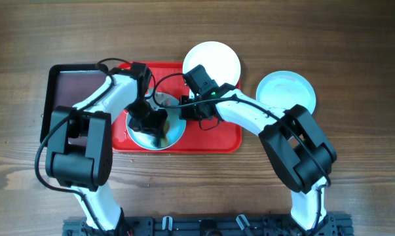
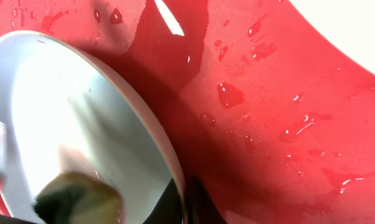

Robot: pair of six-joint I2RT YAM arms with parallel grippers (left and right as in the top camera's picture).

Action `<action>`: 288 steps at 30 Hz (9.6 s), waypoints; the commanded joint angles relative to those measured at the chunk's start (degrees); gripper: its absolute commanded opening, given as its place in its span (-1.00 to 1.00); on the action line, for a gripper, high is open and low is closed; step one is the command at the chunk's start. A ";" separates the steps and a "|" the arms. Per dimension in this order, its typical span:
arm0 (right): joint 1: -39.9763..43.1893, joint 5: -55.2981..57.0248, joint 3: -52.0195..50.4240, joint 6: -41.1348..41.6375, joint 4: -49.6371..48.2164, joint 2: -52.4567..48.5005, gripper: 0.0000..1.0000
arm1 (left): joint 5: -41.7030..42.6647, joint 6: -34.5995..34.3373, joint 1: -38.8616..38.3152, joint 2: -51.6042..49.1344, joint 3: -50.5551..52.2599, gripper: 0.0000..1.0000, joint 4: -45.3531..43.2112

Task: Clean dirty plates on tray and stack at the side
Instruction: 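Scrub the second blue plate with the sponge in the left gripper, then lift the second blue plate with the right gripper and tilt it, then carry the blue plate right and stack it on the first blue plate, then move the right gripper to the white plate and drag it left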

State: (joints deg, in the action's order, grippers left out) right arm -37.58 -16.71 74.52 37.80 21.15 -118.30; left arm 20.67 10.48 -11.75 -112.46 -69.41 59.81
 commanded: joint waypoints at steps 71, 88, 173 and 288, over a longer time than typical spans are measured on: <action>-2.95 -4.37 0.98 -2.69 -0.79 -1.62 -0.91 | -35.87 -40.02 7.26 -2.60 -0.31 -0.92 0.79; -2.97 -4.39 0.98 -2.71 -0.96 -1.62 -0.91 | 8.52 -9.22 7.37 -2.60 -0.31 -0.92 -4.96; -11.85 61.79 4.79 -17.11 13.86 16.09 -0.91 | -11.56 -29.22 13.27 9.42 -14.93 -0.92 -10.19; 38.01 -4.37 -6.12 -10.71 11.54 23.43 0.26 | -11.52 -30.73 13.25 7.65 -14.93 -0.92 -9.35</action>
State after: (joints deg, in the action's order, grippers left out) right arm 7.14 -17.61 66.98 22.41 34.02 -93.91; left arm 9.23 -19.27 1.30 -104.36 -84.01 50.57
